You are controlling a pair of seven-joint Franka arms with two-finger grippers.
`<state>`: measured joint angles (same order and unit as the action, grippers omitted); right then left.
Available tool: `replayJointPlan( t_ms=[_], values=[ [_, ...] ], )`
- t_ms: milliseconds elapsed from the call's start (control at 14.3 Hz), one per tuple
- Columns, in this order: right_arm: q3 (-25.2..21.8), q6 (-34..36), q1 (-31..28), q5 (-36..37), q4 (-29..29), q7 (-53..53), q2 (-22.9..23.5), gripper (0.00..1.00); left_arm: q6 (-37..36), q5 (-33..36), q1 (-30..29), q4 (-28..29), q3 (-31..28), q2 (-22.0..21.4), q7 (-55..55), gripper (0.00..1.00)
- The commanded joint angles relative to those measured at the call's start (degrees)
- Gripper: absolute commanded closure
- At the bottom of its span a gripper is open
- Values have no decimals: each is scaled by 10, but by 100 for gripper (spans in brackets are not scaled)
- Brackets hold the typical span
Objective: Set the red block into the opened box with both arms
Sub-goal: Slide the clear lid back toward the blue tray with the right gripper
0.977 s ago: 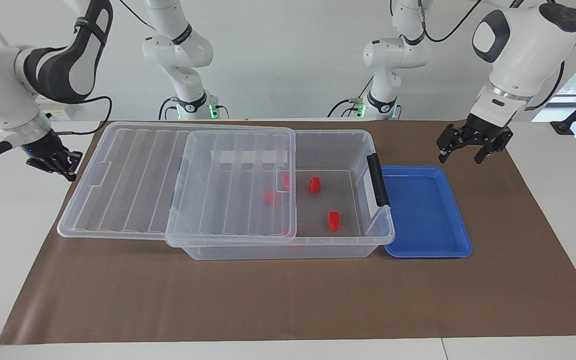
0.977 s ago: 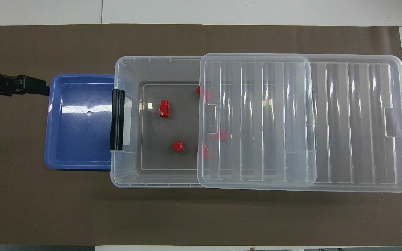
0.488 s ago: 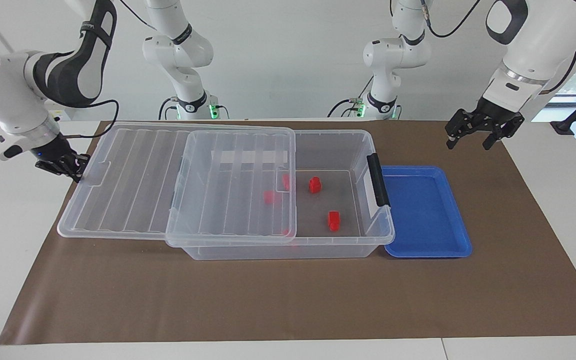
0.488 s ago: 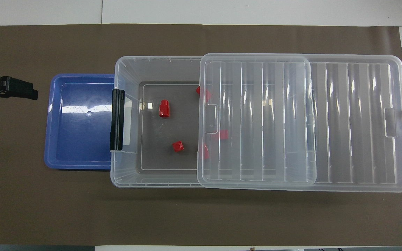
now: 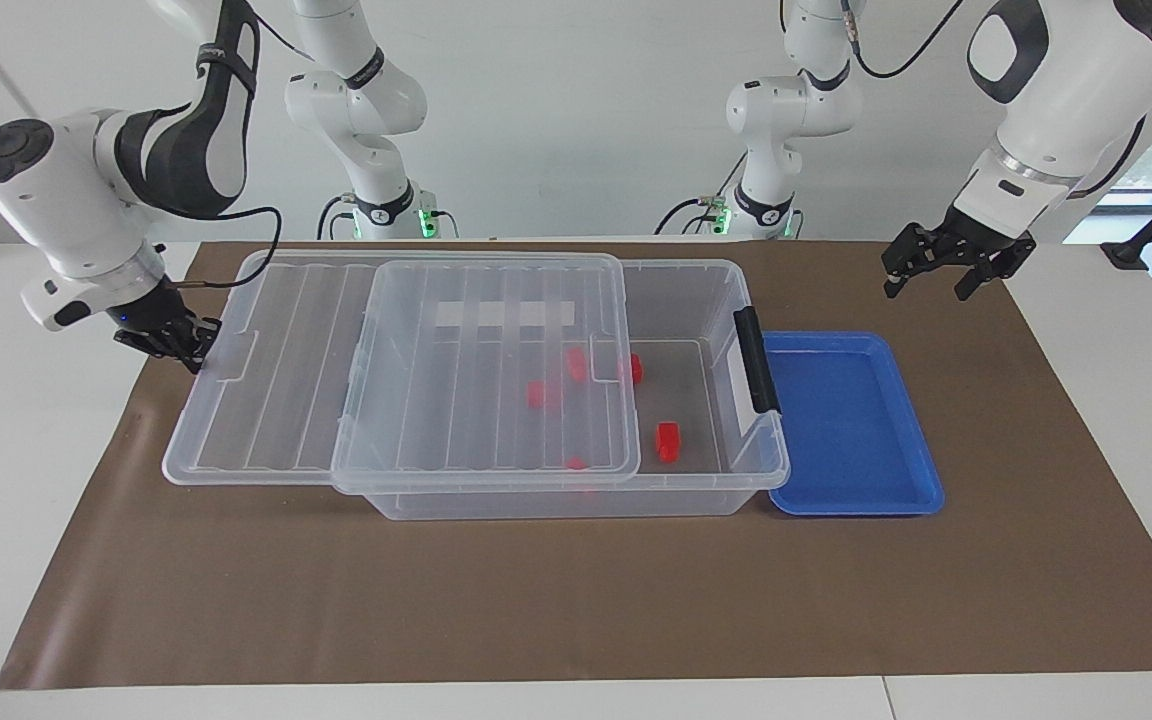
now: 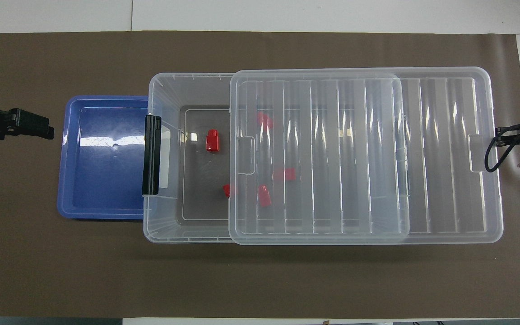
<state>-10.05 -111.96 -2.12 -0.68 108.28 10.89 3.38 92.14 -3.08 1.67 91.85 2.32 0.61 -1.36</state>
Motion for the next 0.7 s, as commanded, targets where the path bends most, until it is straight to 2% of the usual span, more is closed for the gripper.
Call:
replayJointPlan(
  t_ms=[0, 70, 349, 628],
  values=[
    [16, 4, -2, -5, 16, -28, -17, 100, -7, 1, -9, 14, 3, -15, -14, 0],
    [28, 3, -1, -5, 16, -45, -17, 100, -7, 1, -9, 15, 3, -16, -16, 0],
    [29, 4, 43, -5, 17, -112, -18, 100, -13, 1, -9, 14, 3, -16, -22, 0],
    [31, 2, 61, -5, 26, -138, -22, 100, -15, 4, -10, 11, 2, -16, -22, 0]
  ],
)
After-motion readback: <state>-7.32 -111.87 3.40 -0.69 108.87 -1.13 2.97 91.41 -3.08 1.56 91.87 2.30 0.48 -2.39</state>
